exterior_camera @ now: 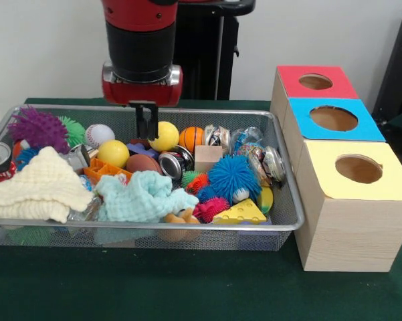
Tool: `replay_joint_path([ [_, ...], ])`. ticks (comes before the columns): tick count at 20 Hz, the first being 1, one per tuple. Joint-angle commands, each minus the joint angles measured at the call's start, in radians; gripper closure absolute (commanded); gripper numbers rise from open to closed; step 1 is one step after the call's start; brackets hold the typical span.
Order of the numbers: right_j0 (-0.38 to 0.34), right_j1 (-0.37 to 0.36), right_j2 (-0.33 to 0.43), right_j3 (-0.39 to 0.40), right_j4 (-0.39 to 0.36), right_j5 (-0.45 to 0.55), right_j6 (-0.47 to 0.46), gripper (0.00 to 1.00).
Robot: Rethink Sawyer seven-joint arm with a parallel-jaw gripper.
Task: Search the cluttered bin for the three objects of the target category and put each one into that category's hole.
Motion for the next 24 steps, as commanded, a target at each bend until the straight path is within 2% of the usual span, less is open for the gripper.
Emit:
replay_joint_path([
  [1, 0.087, 0.023, -0.123, 0.132, 0.078, -0.280, 0.542, 1.00],
  [3, 0.126, 0.025, -0.170, 0.131, 0.123, -0.274, 0.603, 1.00],
  [7, 0.176, 0.042, -0.235, 0.151, 0.198, -0.361, 0.669, 1.00],
  [13, 0.206, 0.061, -0.256, 0.157, 0.263, -0.345, 0.699, 1.00],
  [14, 0.208, 0.060, -0.257, 0.157, 0.263, -0.342, 0.704, 0.00],
  [18, 0.180, 0.052, -0.221, 0.183, 0.280, -0.361, 0.698, 0.00],
  [24, 0.150, 0.064, -0.188, 0.159, 0.264, -0.343, 0.621, 0.00],
])
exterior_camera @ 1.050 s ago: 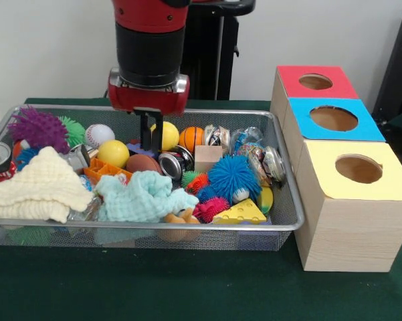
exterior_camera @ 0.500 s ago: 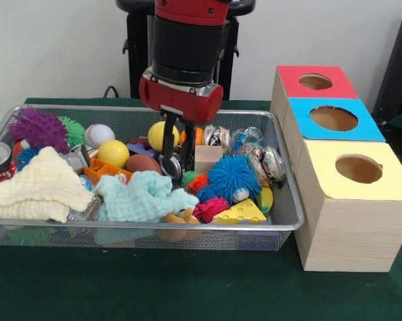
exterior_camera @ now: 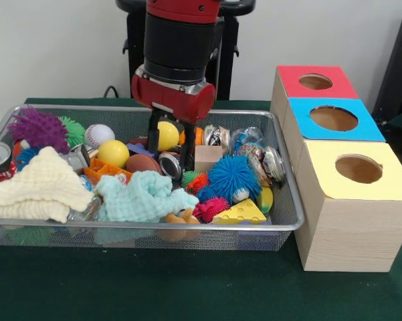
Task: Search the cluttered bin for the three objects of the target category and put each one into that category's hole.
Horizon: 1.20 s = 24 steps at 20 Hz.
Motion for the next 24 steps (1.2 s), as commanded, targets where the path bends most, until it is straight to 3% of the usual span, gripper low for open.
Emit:
replay_joint_path([
  [1, -0.054, 0.055, 0.051, 0.091, 0.037, 0.020, 0.114, 0.00],
  [11, -0.070, 0.050, 0.107, 0.133, 0.136, 0.036, 0.160, 0.00],
  [24, -0.012, -0.011, 0.102, 0.210, 0.246, 0.048, 0.179, 0.00],
])
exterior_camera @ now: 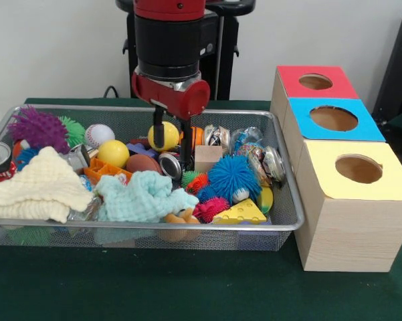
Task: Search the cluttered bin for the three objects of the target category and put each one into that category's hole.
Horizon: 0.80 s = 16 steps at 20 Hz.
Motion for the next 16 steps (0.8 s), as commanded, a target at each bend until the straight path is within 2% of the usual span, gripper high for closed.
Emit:
replay_joint_path([
  [1, 0.016, 0.002, 0.097, 0.121, 0.066, 0.043, 0.178, 0.00],
  [4, 0.013, 0.013, 0.106, 0.125, 0.078, 0.021, 0.161, 0.00],
  [9, 0.016, 0.061, 0.072, 0.065, 0.050, 0.008, 0.132, 0.00],
  [11, -0.001, 0.089, 0.088, 0.054, 0.051, -0.020, 0.122, 0.00],
  [14, -0.004, 0.106, 0.098, 0.052, 0.055, -0.057, 0.129, 0.00],
  [16, 0.016, 0.119, 0.074, 0.023, 0.052, -0.043, 0.140, 0.00],
])
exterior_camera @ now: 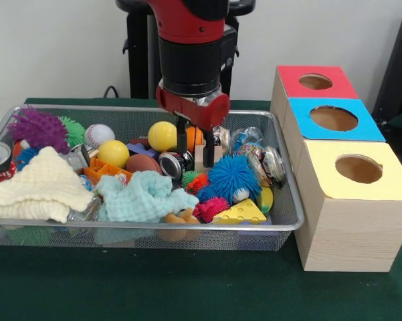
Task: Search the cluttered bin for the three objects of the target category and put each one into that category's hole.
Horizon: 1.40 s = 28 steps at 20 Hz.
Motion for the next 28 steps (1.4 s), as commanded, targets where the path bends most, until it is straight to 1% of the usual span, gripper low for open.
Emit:
replay_joint_path([
  [1, 0.007, 0.087, 0.045, -0.035, 0.020, -0.035, 0.141, 0.00],
  [2, 0.009, 0.099, 0.040, -0.055, 0.017, -0.031, 0.139, 0.00],
  [3, 0.003, 0.126, 0.044, -0.094, 0.010, -0.022, 0.118, 0.00],
  [5, -0.014, 0.164, 0.061, -0.140, 0.005, -0.021, 0.087, 0.00],
  [7, -0.028, 0.188, 0.080, -0.158, 0.008, -0.032, 0.075, 0.00],
  [12, -0.038, 0.221, 0.109, -0.162, 0.014, -0.073, 0.081, 0.00],
  [17, -0.050, 0.257, 0.125, -0.186, 0.008, -0.104, 0.071, 0.00],
  [28, -0.043, 0.249, 0.117, -0.181, 0.006, -0.103, 0.087, 0.00],
])
